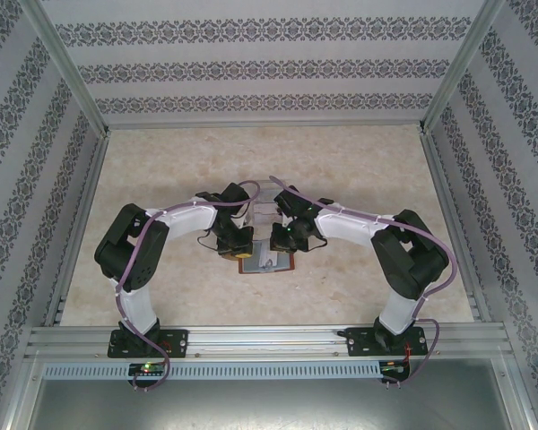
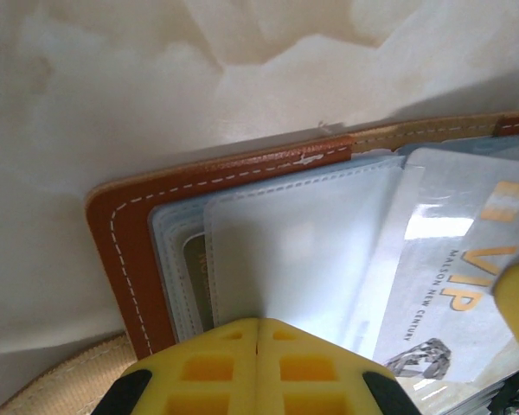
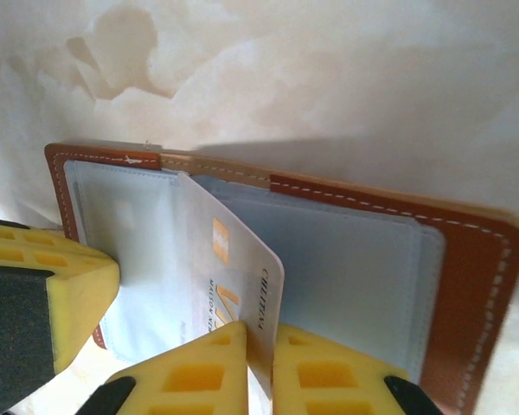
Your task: Take the credit cards out of the card holder
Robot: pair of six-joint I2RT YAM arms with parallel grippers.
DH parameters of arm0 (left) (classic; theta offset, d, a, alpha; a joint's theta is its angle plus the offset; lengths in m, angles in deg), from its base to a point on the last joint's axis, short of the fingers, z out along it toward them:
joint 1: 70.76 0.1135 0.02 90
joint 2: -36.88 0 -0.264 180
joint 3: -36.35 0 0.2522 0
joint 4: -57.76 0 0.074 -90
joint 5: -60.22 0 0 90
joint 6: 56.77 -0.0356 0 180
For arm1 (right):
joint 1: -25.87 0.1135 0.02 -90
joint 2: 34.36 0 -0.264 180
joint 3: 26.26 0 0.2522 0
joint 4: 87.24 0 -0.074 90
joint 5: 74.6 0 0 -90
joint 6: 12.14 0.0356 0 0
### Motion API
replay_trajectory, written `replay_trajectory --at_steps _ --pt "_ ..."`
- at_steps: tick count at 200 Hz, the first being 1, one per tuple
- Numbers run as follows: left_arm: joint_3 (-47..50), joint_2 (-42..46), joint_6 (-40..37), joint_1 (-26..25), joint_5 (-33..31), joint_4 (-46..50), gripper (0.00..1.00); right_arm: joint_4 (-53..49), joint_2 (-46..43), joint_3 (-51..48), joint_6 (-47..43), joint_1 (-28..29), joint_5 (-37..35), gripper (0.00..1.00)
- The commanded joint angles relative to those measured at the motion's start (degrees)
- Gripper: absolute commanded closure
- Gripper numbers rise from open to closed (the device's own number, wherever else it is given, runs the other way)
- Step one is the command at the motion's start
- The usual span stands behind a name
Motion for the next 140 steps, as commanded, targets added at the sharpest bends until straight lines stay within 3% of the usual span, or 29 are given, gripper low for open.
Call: replay_trajectory --at_steps 1,92,140 --pt "3.2 -5.4 -1.2 -2.0 -6.7 5.0 1.00 -6.7 -0.9 1.3 -2.5 -0.3 -5.4 0.88" --pt "3.5 -5.5 -1.0 -2.1 -6.6 4.5 1.00 -10.9 1.4 6.0 -5.6 1.3 -7.8 0.91" --pt "3.5 -5.5 -1.1 -2.3 -6.5 4.4 1.00 -7.1 2.3 6.7 -5.5 2.0 -2.0 0.91"
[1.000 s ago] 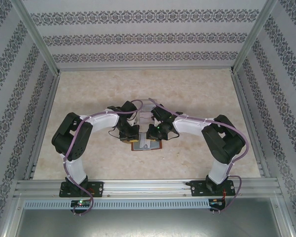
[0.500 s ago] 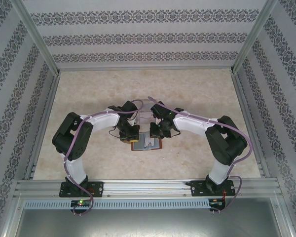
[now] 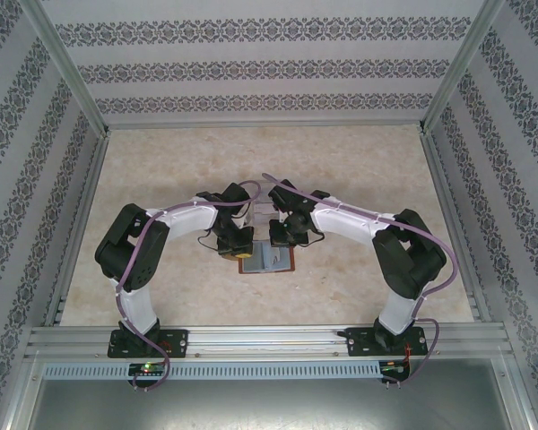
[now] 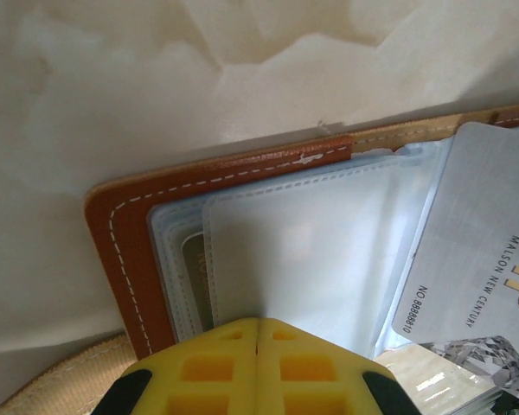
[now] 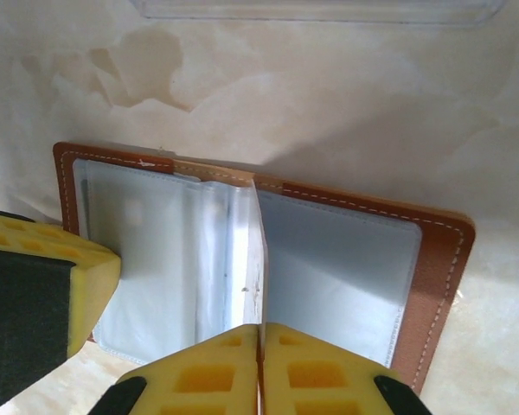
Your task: Take the credit cards out of the card holder
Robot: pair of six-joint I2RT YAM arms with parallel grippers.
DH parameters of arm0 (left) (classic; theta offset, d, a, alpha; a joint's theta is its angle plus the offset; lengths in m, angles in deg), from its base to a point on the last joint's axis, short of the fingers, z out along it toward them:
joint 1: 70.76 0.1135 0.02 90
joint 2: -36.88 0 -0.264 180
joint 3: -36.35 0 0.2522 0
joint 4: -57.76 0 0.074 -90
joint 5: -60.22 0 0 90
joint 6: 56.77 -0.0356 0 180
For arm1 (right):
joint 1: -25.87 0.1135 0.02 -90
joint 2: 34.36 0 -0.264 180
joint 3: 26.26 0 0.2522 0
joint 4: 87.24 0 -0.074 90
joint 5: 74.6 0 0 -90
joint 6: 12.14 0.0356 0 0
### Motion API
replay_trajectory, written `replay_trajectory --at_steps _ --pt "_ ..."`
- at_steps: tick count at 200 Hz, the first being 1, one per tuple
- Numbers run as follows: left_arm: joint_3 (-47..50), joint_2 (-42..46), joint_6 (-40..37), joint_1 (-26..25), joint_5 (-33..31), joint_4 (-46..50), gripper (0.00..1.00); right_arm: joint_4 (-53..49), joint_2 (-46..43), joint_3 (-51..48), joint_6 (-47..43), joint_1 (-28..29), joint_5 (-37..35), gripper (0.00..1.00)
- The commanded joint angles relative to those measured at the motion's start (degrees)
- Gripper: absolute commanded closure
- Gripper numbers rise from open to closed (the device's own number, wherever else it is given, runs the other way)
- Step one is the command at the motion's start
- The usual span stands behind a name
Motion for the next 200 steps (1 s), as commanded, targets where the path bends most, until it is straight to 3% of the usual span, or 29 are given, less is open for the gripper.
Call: replay_trajectory --at_steps 1,38,66,105,156,200 --pt "3.8 -5.5 -1.1 -1.9 -6.1 4.2 1.00 0.5 1.5 0.4 -0.4 0.7 2.5 0.91" --pt "4.2 -5.5 -0.9 -2.0 -6.1 3.8 1.00 1.4 1.6 -0.6 1.4 0.8 4.1 0.91" --pt "4.3 -5.5 -0.9 -2.0 -6.0 3.7 1.00 1.3 1.2 -1.3 2.7 0.8 4.9 0.82" --pt "4.1 -5.5 -0.9 -2.0 -6.0 3.7 1.00 1.2 -0.4 -2.5 3.8 0.9 5.0 0.80" --pt "4.1 -5.4 -0.9 -2.1 -6.1 3.8 1.00 1.6 -1.6 -3.4 4.8 1.0 5.4 0.84" --pt "3.6 -3.7 -0.6 -2.1 -6.6 4.3 1.00 0.9 -3.0 -3.2 4.9 1.0 4.3 0.94"
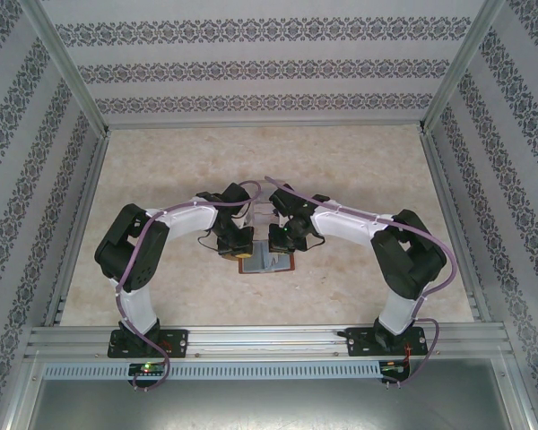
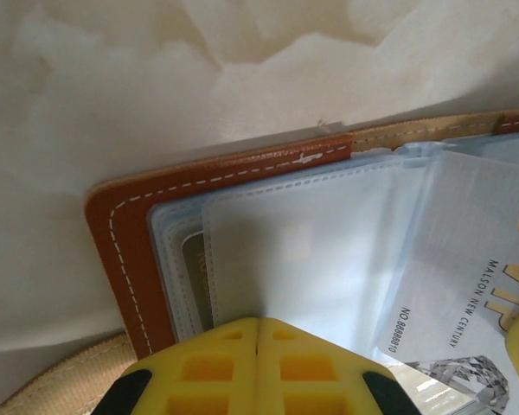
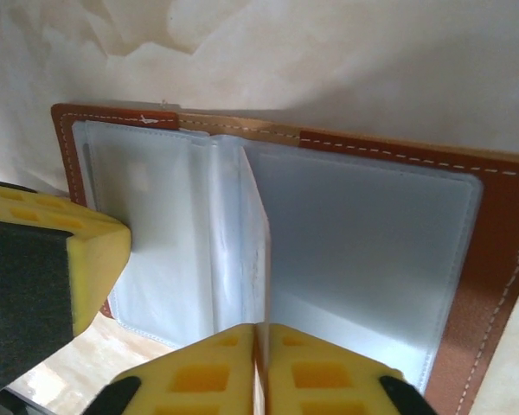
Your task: Take the credit cards out of the card holder
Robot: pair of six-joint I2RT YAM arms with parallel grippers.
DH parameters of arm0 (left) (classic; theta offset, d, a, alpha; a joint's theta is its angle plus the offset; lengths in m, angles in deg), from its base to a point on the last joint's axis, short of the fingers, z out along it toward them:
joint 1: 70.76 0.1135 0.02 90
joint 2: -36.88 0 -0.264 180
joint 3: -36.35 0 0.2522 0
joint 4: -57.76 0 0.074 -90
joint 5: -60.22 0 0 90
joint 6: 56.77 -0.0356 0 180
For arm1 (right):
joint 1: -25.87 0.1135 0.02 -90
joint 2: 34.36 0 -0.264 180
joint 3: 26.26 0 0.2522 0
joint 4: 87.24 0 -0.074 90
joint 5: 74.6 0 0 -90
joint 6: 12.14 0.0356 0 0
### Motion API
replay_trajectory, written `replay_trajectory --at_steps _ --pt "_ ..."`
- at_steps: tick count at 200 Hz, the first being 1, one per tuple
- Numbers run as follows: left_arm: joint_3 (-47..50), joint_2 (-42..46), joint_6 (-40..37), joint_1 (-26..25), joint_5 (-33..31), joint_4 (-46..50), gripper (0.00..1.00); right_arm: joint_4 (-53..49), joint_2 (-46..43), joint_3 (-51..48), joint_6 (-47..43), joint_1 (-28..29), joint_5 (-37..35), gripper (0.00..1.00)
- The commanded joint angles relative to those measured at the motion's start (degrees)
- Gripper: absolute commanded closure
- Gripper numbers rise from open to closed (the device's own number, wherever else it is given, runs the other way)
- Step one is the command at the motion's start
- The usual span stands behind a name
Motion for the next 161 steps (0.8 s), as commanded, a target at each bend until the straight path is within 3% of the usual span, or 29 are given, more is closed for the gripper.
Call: replay_trajectory --at_steps 1,91,161 --pt "3.5 -3.8 -0.6 -2.1 -6.4 4.3 1.00 -1.0 -2.6 -0.5 0.4 0.7 -0.6 0.94" --pt "-1.2 1.0 -1.0 -2.0 -8.4 6.9 1.00 -2.8 -6.1 0.9 -4.5 -1.0 -2.9 0.97" --pt "-1.8 4.7 -0.7 -1.4 -11.1 7.2 0.98 -3.1 -7.2 2.1 -29.2 -3.4 -1.5 1.00"
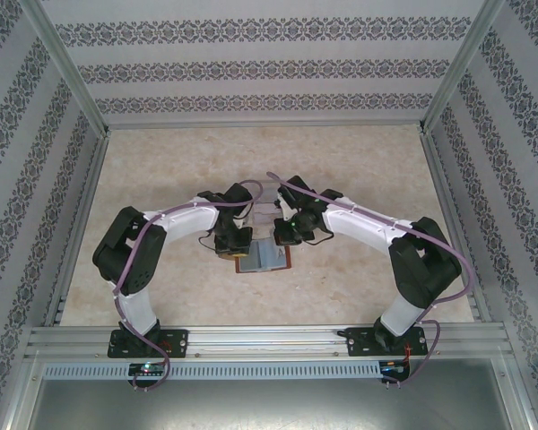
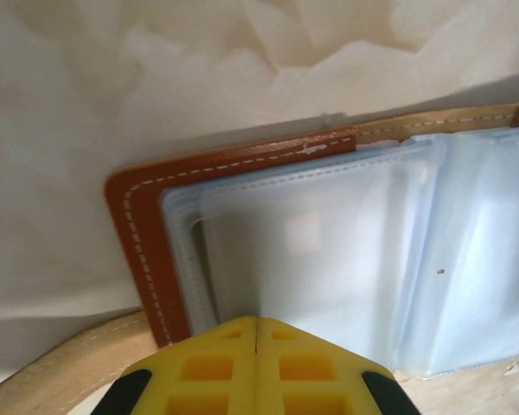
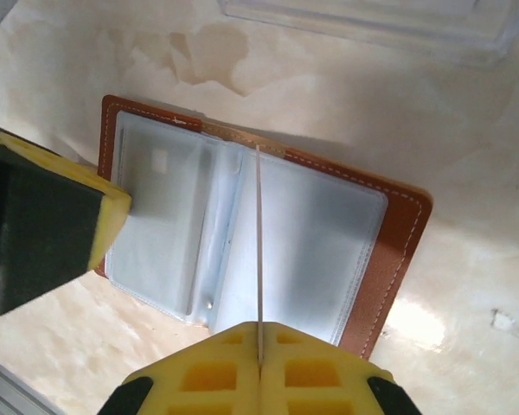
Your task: Take the credit cards out of the card holder
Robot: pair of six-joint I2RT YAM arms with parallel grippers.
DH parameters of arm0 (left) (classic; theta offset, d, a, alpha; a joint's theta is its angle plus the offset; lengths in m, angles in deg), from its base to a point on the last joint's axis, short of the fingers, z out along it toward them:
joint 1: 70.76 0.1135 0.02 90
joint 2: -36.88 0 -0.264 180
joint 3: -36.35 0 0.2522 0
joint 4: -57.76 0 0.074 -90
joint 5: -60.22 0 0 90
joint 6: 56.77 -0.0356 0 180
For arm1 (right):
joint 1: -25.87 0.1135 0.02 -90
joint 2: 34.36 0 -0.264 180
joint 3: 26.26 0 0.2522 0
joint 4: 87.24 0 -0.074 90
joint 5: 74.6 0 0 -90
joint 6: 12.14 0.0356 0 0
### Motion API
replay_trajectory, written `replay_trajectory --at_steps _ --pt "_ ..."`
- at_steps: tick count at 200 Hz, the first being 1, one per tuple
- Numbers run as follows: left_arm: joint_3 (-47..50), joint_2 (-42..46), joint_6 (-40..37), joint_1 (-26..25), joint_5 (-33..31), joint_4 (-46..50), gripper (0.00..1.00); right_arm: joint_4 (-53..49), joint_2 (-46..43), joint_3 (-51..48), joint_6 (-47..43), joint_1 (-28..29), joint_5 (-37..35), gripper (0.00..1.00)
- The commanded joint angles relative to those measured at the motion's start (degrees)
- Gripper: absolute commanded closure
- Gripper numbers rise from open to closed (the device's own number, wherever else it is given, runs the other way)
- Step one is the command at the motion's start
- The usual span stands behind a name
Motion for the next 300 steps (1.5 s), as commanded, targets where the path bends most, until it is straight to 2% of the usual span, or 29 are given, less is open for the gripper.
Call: replay_trajectory --at_steps 1,34,84,130,179,300 --pt "-0.4 2.7 -0.6 0.1 -3.3 3.3 0.98 -1.2 -1.8 1.8 -13.2 -1.1 -0.1 1.00" --pt "0.7 5.1 0.0 0.6 -3.7 2.5 0.98 -4.7 -0.2 4.4 -24.8 -3.4 1.6 0.99" --pt "2.9 8.5 1.4 2.5 -2.7 -0.2 0.98 -12.2 2.8 11.0 -46.1 -3.8 1.9 1.00" --pt "5.5 10.8 1.5 4.7 -1.8 -1.3 0.97 -20.1 7.6 20.2 -60.3 -3.6 -3.2 1.00" --pt "8.6 12.7 1.6 7.1 -1.1 -2.2 0.97 -27.3 14.9 31.8 -69.5 -3.8 -11.5 1.00" --pt "11.8 14.8 3.2 9.6 -0.7 -3.0 0.97 -39.2 33.9 62.0 -79.3 -4.9 -13.8 1.00"
